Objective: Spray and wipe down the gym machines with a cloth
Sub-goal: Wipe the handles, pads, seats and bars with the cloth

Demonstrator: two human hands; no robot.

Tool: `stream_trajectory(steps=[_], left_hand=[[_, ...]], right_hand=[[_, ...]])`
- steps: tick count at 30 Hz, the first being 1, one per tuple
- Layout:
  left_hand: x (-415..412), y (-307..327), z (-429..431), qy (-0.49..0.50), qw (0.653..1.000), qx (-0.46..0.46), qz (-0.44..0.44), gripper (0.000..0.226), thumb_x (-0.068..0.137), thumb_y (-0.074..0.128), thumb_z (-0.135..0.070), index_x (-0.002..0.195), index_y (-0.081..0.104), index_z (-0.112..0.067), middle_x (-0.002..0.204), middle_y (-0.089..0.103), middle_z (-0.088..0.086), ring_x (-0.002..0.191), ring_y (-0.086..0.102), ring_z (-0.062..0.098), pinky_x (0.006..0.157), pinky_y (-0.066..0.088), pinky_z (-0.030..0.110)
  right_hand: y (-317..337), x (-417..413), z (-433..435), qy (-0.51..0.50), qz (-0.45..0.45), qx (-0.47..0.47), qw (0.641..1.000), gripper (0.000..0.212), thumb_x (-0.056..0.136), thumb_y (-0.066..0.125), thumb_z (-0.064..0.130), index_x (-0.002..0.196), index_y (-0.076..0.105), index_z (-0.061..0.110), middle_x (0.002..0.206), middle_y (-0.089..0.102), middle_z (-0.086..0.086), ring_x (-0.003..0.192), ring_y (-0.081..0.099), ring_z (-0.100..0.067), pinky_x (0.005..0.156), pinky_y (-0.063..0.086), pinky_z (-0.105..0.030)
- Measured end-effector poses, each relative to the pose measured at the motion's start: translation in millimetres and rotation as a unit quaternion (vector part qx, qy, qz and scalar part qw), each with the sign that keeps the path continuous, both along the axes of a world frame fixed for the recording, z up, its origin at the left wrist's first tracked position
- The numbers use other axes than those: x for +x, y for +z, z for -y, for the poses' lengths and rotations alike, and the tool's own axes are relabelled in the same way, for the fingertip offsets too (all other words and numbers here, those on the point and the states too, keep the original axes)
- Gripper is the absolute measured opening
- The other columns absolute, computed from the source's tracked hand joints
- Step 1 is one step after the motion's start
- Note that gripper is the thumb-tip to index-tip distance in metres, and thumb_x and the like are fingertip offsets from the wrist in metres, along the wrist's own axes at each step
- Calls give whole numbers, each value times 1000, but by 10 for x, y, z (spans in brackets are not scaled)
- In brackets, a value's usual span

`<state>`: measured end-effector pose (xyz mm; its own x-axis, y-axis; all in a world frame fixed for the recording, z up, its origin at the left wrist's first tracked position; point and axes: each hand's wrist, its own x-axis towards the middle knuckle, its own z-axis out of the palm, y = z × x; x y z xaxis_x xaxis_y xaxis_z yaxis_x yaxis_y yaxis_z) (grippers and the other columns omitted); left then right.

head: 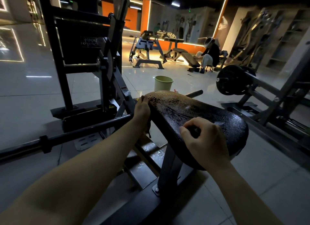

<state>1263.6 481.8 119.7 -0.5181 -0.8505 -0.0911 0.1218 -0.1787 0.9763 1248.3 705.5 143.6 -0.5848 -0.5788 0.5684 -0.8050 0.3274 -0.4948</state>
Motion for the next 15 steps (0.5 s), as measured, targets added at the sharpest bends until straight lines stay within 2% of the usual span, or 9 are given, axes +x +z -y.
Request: stream_trajectory(steps=[1,3,5,7,9,11,13,15], left_hand=[[29,-42,-55,-10,1000,-5,-1,36,104,42,-40,124,57,-14,114,64,7,107,61,25,95,49,36],[85,-202,-297,-14,999,-28,-20,57,92,42,-45,146,47,-28,141,57,3,130,54,26,112,42,49],[181,-307,-581,-32,996,-77,-26,55,97,40,-42,152,38,-39,154,47,-3,140,44,21,118,35,49],[307,-223,-744,-37,992,-114,-29,52,107,39,-34,158,30,-36,163,32,-4,149,31,18,124,23,44],[218,-201,-639,-30,991,-132,6,55,111,37,-34,163,19,-30,170,11,-3,156,12,18,126,6,37],[64,-115,-425,-13,992,-121,33,57,111,35,-37,163,15,-25,171,0,-3,157,2,17,123,2,35],[-100,-60,-156,-5,991,-126,49,57,109,36,-43,161,28,-21,171,8,2,157,9,23,127,6,40],[-254,-99,182,-15,991,-122,59,61,98,39,-51,148,48,-17,162,32,13,149,33,34,124,25,53]], right_hand=[[3,10,0,-1,-1,2,1000,15,89,72,32,77,68,24,78,67,12,76,65,-11,73,56,-39],[6,22,1,-2,-4,6,1000,16,89,71,34,76,68,25,78,66,12,76,64,-10,73,56,-38],[15,36,3,-2,-7,6,1000,18,88,67,39,75,67,26,78,66,12,76,63,-10,74,55,-38],[21,46,5,0,-8,5,1000,20,86,62,43,75,66,27,78,65,13,76,63,-10,73,55,-38],[27,57,3,4,-5,4,1000,21,85,61,44,74,66,27,78,64,14,76,62,-8,73,55,-37],[28,51,0,8,-5,3,1000,22,85,60,46,74,65,28,78,63,15,76,62,-7,72,55,-38],[27,38,5,9,-5,1,1000,24,85,58,49,74,65,28,78,63,15,76,62,-7,72,54,-38],[21,22,18,6,-8,-1,1000,26,84,57,51,74,65,28,78,63,16,76,62,-7,72,54,-38]])
